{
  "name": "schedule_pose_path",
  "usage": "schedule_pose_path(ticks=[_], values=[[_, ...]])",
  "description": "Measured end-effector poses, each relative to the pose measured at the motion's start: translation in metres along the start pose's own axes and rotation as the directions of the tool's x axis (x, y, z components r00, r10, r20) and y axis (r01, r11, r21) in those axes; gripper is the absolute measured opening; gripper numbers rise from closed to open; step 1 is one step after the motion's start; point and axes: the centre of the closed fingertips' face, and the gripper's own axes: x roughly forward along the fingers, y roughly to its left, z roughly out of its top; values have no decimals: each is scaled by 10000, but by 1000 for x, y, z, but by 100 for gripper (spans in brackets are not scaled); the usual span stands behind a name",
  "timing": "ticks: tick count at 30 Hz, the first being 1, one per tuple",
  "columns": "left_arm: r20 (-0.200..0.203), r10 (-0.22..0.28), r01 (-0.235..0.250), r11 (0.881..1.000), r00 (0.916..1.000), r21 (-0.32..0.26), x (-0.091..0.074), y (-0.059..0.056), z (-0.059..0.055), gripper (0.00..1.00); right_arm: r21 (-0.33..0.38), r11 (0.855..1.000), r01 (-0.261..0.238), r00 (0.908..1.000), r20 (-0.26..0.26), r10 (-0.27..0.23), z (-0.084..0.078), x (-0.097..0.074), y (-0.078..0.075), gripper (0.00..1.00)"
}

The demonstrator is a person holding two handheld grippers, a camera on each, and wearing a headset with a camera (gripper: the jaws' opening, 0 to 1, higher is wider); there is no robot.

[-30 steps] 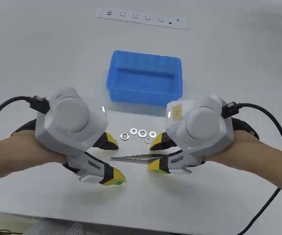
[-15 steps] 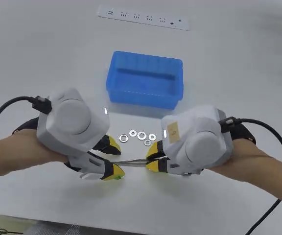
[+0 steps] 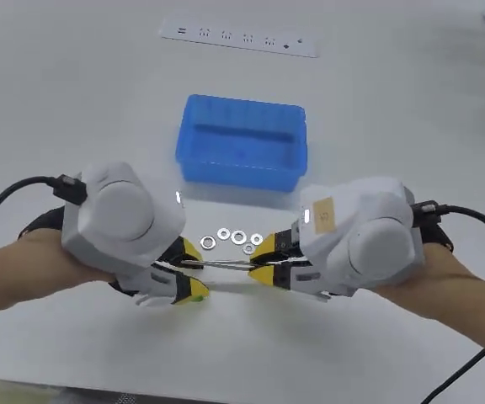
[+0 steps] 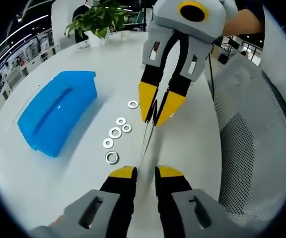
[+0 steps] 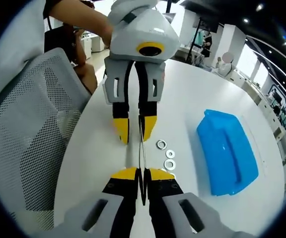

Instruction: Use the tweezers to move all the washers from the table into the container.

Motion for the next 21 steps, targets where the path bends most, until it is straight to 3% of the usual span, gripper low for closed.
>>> schedule_pose_path(ticks=[5, 13, 21], values=[[557, 155, -149, 9998, 9983, -119, -11, 3, 9, 7, 26, 10000, 1, 9999, 117, -1, 2, -1, 6, 7], [761, 16, -40, 9995, 9971, 311, -21, -5, 15, 6, -62, 9999, 90, 9995, 294, -88, 6, -2, 9, 8], [1195, 183, -255, 9979, 9927, 588, -41, -9, 35, 7, 202, 9993, 304, 9958, 863, -320, 12, -5, 10, 8]])
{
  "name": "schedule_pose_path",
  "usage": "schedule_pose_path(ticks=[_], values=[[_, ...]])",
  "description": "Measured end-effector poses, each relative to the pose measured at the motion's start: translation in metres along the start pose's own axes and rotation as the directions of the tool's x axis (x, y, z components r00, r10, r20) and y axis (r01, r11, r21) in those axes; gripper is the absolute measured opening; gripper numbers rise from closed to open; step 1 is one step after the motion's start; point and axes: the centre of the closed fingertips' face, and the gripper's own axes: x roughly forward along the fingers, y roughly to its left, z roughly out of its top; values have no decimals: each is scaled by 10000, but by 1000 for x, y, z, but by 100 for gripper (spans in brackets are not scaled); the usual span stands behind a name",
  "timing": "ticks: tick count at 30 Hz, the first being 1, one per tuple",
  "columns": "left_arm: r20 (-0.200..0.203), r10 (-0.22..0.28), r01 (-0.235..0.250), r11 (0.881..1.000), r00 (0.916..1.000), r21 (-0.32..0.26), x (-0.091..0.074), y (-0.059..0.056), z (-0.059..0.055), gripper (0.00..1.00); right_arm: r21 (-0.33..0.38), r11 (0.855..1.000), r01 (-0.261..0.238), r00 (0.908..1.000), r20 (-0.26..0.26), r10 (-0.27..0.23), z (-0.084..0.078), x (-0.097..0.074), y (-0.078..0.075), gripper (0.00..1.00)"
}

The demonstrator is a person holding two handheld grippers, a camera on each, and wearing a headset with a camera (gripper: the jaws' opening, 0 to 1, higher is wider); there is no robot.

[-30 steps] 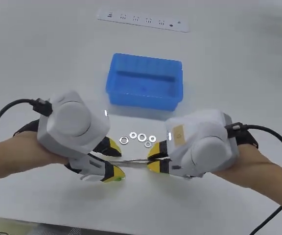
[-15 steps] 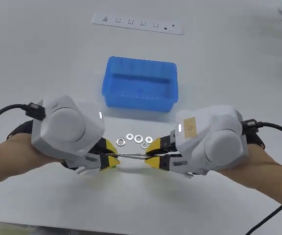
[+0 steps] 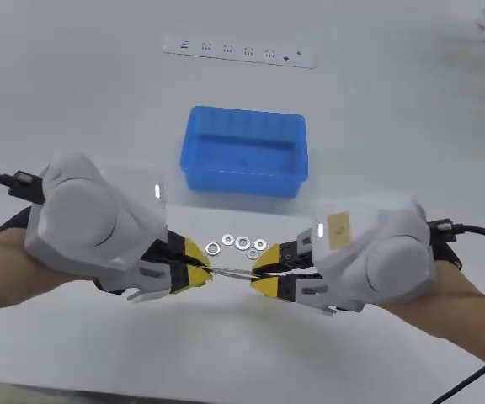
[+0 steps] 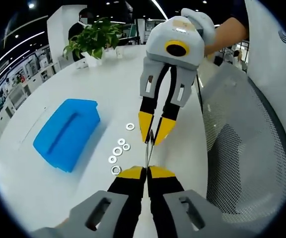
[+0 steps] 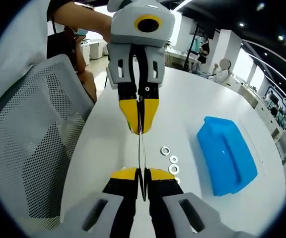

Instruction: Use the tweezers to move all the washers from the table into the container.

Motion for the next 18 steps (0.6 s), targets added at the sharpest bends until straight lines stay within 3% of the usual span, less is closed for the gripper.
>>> schedule_pose_path(ticks=[11, 18], values=[[759, 89, -97, 9999, 9971, 102, -7, -6, 30, 5, 370, 9989, 283, 9974, 655, -307, 4, 1, 1, 8], [1000, 109, -128, 9998, 9949, 180, -5, -5, 38, 6, 477, 9985, 282, 9946, 988, -329, 7, 1, -1, 8]])
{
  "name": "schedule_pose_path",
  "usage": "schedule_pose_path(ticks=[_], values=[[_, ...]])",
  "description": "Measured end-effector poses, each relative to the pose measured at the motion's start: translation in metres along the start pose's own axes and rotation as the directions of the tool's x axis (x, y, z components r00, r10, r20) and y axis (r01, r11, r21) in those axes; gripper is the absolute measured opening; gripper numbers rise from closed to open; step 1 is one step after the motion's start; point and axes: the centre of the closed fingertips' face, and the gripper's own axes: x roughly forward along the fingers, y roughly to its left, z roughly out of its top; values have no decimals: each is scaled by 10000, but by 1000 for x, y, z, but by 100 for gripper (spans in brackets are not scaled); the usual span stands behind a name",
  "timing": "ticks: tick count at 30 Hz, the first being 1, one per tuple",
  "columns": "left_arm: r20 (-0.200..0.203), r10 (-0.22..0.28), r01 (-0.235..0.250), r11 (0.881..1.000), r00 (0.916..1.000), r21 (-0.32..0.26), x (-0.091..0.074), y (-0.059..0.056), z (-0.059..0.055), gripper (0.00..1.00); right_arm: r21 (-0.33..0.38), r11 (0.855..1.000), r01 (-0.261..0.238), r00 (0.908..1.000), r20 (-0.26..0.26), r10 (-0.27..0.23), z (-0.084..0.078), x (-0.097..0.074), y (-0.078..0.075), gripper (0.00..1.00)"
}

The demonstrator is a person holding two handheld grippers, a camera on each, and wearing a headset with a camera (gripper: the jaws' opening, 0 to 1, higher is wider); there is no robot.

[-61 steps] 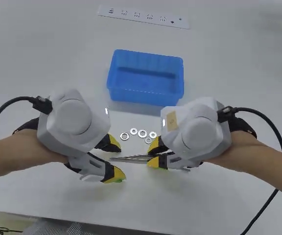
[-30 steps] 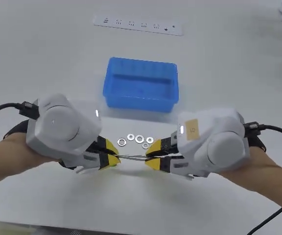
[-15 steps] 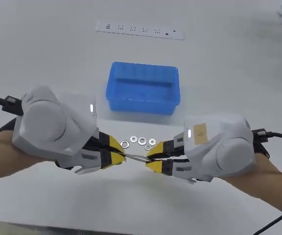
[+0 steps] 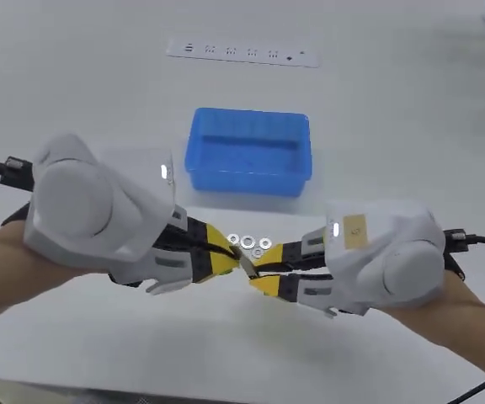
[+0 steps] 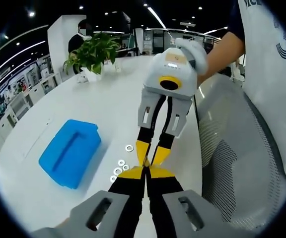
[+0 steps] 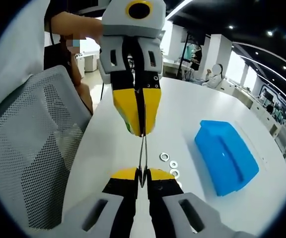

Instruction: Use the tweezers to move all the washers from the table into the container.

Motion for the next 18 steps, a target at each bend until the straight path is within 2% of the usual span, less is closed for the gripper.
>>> schedule_pose_path(ticks=[6, 11, 14, 18], values=[[103, -51, 51, 10000, 9999, 34, 3, -1, 4, 8, 18, 10000, -57, 9997, 245, 57, 2, 0, 2, 8], [486, -217, 209, 9996, 9986, 173, 7, -3, 14, 8, 4, 9998, -196, 9992, 341, 196, 2, 2, 4, 8], [411, -413, 397, 9985, 9983, 378, 10, -5, 14, 8, 48, 9998, -215, 9991, 354, 213, 1, 3, 4, 8], [492, -571, 559, 9981, 9972, 258, 11, -6, 15, 8, 247, 9993, -267, 9984, 497, 255, 0, 3, 5, 8]])
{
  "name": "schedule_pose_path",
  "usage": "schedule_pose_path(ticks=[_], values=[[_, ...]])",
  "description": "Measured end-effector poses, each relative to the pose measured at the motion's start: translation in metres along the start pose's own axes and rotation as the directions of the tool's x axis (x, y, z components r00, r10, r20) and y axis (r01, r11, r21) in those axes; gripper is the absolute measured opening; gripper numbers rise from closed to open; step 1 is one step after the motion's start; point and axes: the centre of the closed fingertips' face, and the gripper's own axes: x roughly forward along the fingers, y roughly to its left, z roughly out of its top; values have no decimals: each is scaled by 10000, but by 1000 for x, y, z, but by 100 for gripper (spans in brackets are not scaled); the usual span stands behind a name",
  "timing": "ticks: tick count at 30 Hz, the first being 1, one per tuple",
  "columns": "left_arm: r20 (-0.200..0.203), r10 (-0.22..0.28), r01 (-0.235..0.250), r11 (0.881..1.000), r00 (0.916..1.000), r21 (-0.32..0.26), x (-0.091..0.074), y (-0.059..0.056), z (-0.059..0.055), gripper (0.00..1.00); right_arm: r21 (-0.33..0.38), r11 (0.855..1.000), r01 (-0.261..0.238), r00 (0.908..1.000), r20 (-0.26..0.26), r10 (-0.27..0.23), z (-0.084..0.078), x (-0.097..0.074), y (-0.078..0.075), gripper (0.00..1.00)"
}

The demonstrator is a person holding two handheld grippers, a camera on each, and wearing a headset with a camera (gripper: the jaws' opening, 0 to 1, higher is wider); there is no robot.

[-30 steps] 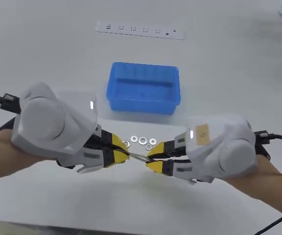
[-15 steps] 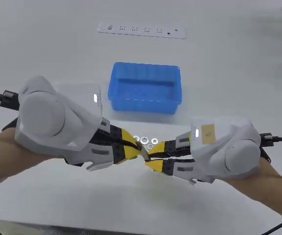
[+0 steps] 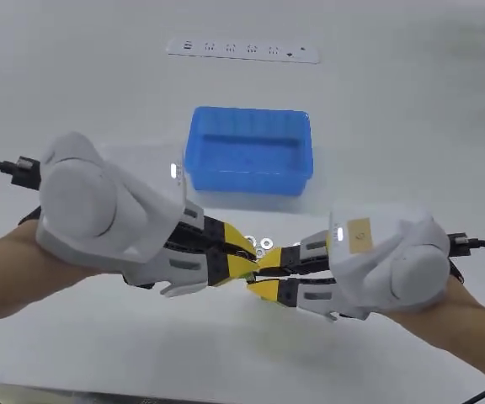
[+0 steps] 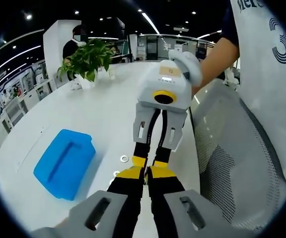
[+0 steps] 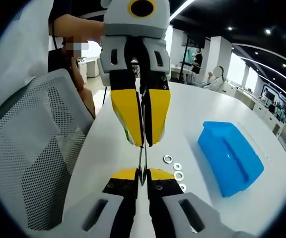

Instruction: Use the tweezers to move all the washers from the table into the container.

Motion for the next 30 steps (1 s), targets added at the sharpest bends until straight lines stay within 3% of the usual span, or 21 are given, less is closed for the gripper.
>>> schedule_pose_path(ticks=[10, 20, 30], values=[[513, -187, 196, 9997, 9985, -167, 6, -4, 9, 7, 216, 9997, -99, 9997, 229, 94, 0, 2, 0, 8], [953, 84, -89, 9999, 9954, 47, 2, -2, 14, 7, 452, 9989, -103, 9993, 353, 87, 0, 2, -1, 8], [909, 33, -66, 9993, 9959, 362, -7, -5, 15, 6, 407, 9990, -177, 9992, 352, 163, 2, 4, 0, 8]])
